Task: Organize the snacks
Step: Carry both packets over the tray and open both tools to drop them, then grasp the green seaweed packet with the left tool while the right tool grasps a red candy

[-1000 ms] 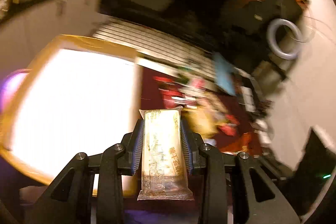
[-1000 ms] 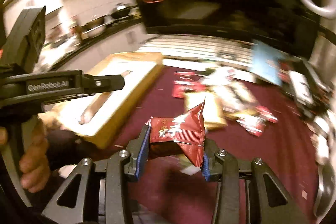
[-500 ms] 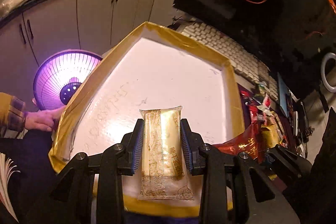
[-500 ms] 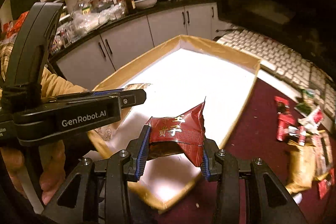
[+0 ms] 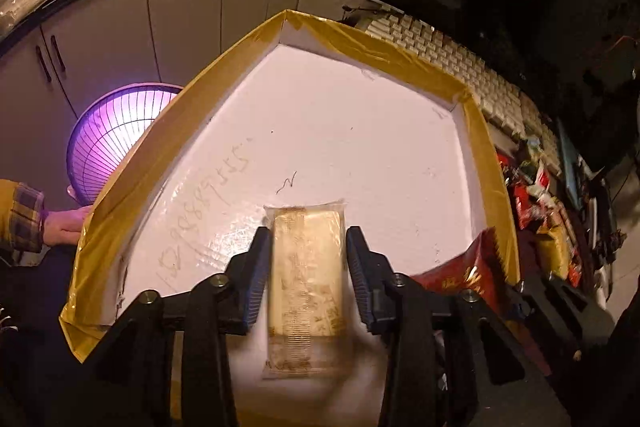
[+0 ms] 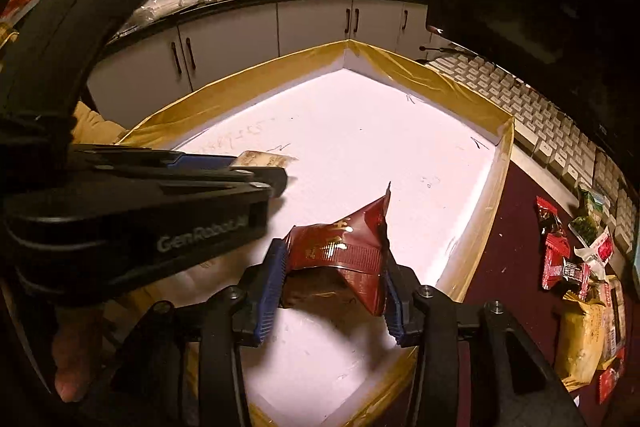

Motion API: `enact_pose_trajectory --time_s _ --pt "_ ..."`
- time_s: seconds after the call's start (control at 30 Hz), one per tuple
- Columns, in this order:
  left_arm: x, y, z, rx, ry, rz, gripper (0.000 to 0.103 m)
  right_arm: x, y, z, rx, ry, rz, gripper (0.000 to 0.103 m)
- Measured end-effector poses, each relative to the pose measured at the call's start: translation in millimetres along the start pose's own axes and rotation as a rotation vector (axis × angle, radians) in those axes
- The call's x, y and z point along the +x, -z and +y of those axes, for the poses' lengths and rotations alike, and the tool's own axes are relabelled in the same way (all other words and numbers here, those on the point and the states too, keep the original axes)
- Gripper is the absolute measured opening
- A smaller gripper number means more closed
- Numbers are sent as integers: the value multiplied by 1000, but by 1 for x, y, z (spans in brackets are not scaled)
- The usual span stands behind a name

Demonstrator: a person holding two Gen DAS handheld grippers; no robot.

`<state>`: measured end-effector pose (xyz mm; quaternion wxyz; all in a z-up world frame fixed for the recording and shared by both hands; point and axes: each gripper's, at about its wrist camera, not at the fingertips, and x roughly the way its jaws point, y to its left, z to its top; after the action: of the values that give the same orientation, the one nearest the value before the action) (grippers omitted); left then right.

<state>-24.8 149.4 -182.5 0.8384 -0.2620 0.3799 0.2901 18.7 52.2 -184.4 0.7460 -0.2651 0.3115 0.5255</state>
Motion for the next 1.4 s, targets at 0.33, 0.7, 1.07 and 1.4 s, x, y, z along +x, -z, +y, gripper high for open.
enact_pose_trajectory --time_s 0.33,0.7,1.07,1.4 --pt "-49 -1 -19 31 -50 -148 83 -53 13 -24 80 -17 -131 78" --pt "-60 22 -135 322 15 -56 82 -111 75 -144 526 36 -64 78" --pt "-81 56 -177 353 255 -80 82 -157 127 -203 678 144 -105 78" --pt "-58 82 -192 420 331 23 82 -156 159 -228 748 141 -61 70"
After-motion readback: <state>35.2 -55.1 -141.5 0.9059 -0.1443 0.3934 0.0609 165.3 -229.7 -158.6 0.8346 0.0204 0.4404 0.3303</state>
